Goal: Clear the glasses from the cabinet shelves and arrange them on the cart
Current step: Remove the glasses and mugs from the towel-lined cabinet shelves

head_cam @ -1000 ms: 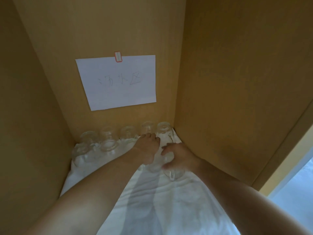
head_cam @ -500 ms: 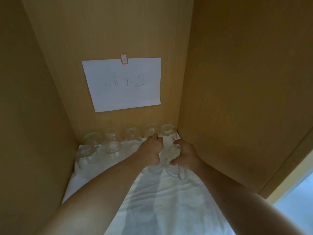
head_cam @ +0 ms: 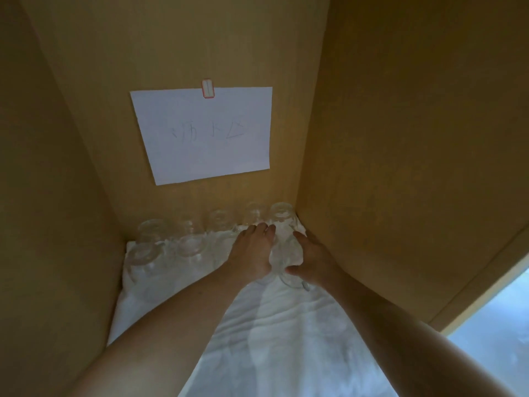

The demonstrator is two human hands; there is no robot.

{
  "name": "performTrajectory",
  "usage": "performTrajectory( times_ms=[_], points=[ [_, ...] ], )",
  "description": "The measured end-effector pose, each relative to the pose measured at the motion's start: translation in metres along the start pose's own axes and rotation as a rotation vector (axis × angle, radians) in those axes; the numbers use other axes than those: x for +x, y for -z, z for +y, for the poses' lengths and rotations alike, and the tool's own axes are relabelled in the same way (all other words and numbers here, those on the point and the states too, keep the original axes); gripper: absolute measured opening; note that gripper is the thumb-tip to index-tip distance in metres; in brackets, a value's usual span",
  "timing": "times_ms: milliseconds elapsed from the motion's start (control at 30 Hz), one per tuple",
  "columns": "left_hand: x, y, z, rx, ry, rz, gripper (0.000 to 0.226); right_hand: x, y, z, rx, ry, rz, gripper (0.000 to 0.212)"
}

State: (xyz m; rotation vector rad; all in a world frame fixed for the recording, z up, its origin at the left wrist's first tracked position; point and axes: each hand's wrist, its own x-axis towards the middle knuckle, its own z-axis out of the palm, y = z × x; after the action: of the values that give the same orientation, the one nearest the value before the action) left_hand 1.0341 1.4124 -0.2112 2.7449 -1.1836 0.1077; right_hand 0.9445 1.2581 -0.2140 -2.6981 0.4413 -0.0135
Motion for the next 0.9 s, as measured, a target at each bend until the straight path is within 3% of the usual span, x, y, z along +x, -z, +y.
performTrajectory(
  times_ms=[367,900],
  points=[
    [-0.063,0.033,0.028,-0.176,0.136,0.122,0.092,-0.073,0.017,-0.015,-0.022,0.057,0.109,0.088],
    [-0.278,0.052,0.143,-0.135,0.522,0.24,0.08,-0.253,0.002,-0.009,-0.008,0.343,-0.02,0.087]
  ],
)
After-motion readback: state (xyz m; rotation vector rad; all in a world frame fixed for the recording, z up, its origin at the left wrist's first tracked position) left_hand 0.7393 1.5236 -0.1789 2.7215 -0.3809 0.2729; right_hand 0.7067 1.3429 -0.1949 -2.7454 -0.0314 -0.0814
